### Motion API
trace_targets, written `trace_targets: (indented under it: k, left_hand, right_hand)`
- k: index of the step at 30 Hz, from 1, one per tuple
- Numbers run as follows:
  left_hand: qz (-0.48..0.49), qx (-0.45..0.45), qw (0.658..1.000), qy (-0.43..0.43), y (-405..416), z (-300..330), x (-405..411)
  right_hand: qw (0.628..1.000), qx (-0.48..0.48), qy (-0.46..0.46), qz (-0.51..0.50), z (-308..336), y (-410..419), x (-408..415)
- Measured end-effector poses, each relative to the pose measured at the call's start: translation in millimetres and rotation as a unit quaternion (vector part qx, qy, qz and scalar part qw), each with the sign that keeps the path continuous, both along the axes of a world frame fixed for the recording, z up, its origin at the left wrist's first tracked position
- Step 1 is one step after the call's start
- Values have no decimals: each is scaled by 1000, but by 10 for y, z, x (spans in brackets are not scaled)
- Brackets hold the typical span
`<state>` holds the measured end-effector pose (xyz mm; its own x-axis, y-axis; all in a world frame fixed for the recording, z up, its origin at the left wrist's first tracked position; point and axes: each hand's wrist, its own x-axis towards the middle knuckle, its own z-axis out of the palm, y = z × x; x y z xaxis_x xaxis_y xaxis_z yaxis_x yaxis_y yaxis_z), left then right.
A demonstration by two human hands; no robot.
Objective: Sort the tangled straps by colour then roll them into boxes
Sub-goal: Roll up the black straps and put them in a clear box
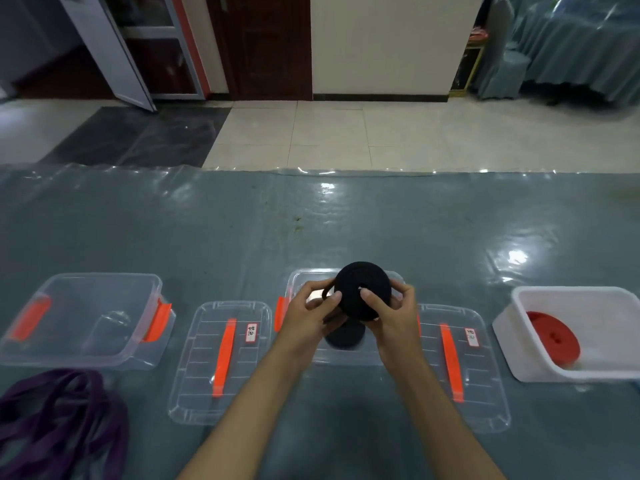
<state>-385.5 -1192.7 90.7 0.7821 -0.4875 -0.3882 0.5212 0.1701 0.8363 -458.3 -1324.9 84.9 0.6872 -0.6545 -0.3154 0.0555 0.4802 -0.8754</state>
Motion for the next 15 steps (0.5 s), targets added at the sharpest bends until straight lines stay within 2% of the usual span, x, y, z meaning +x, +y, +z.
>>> trace_targets:
  k: [4, 8, 13, 15]
  left_hand:
    - [42, 72, 996, 14, -192, -299, 261]
    - [45, 167, 984, 38, -382, -660, 450]
    - [52, 244, 967, 53, -534, -1050, 655]
    - [56, 271, 959, 53, -569, -1218, 700]
  right_hand:
    - [992, -51, 113, 39, -317, -203, 97]
    - [950, -140, 250, 124, -697, -372, 188]
    - [884, -206, 326, 264, -974, -563, 362]
    - [870, -211, 332, 296, -1064, -598, 423]
